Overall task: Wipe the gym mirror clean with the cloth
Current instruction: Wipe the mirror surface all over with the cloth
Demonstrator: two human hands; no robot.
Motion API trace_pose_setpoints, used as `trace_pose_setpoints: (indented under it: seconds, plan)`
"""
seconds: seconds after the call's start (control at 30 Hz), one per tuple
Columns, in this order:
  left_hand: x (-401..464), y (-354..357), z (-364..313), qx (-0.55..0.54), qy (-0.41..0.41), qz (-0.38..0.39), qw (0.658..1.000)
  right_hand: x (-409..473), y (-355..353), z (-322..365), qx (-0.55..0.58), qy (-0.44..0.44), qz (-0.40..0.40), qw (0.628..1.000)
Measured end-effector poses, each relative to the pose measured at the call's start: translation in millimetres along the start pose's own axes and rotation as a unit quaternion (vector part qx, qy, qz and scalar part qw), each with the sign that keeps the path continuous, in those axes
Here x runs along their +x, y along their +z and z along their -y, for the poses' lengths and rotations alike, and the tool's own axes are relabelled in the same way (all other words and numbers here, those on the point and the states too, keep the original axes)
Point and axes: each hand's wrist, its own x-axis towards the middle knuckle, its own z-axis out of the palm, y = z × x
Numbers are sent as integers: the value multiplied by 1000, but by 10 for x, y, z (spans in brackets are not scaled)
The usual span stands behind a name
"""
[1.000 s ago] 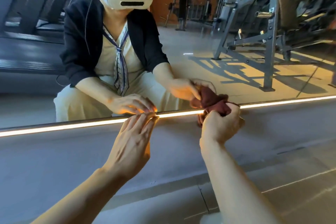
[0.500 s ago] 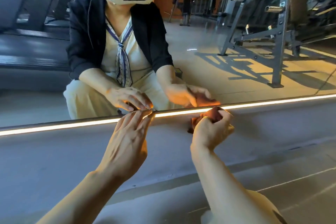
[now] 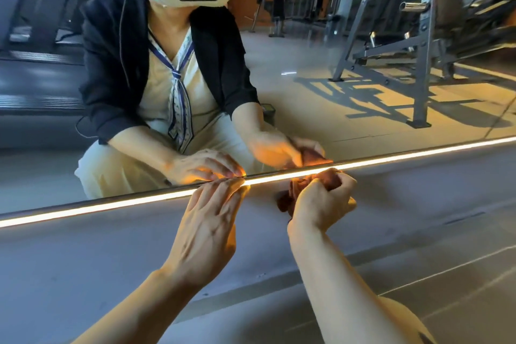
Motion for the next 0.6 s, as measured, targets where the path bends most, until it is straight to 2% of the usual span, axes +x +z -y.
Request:
trace_pose_setpoints:
  seconds: [0.1,0.17,0.23,0.3,0.37,0.5,0.6]
  plan:
    - [57,78,4,-7,15,-15,1000,-320,0,-163,-15,-24,111,993]
    - [84,108,28,-8,22,-26,999,-357,-30,-210,-12,26,182,983]
    - [114,119,47,-4,20,-37,999,-248,-72,-106,38,71,161,984]
    - [123,128,55,-10,18,-48,999,-61,-109,2,78,60,65,993]
    - [115,123,65,-21,26,-50,998,45,-107,49,90,40,9,995]
    - [62,55,144,-40,57,-42,997,-223,-41,-112,7,3,49,999]
    - [1,-24,234,-45,62,-29,997,-625,-53,-283,-5,-21,164,986]
